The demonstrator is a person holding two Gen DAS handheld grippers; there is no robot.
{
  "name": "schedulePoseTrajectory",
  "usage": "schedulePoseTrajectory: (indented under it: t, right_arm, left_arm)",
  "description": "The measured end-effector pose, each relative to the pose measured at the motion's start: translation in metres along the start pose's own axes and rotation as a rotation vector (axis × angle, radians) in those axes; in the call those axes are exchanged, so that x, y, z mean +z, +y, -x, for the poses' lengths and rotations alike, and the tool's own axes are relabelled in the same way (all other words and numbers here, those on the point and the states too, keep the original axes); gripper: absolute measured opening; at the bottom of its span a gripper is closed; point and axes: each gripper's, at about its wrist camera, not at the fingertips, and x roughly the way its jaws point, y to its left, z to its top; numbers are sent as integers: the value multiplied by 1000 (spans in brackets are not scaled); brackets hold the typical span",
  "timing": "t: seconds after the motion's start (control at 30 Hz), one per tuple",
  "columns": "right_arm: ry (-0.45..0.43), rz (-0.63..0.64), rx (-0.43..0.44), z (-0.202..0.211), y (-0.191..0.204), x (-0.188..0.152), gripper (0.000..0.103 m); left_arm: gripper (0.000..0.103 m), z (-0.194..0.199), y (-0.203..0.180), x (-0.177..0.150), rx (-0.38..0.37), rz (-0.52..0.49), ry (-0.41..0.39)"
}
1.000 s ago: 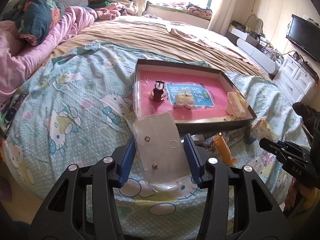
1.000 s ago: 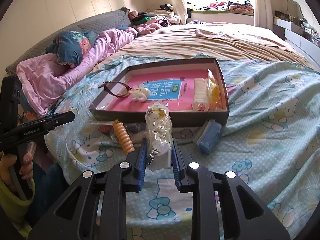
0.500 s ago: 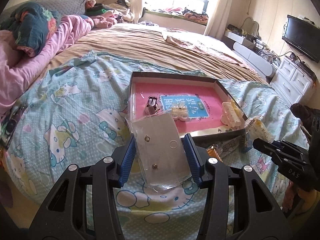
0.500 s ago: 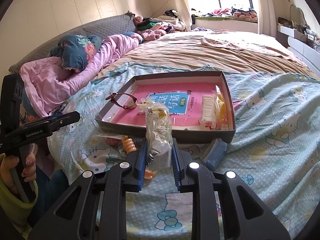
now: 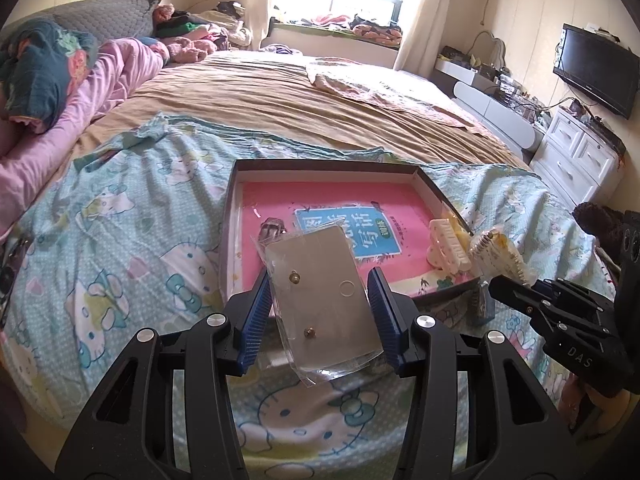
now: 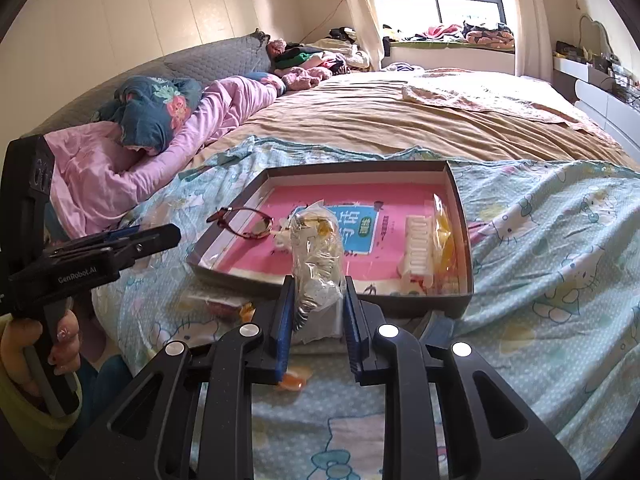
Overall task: Organize jewelry
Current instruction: 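Carry the earring card bag with the left tool while the right tool carries its bag into the box, then open the left tool on the earring card while the right tool releases its bag in the box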
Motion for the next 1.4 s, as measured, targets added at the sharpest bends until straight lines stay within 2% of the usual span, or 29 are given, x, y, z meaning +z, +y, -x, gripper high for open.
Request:
schedulePoseTrajectory:
  t: [0.27,0.63,1.1,1.4]
  right_arm:
    - [-22,-6,-20,-8,-5,15,22]
    - [-31,-13,-54,-23,-15,30,22]
    - [22,-27,-102,-55,-28,35,22]
    - [58,-20,-114,-79,-25,37,22]
  left_arm:
    - [40,-17,-5,12,-19,-10,13]
    - [40,-48,-10,12,-54,-18,72]
    - [40,-84,-5,8,-61,-35,121]
    - [40,-97,10,10,-26,-23,123]
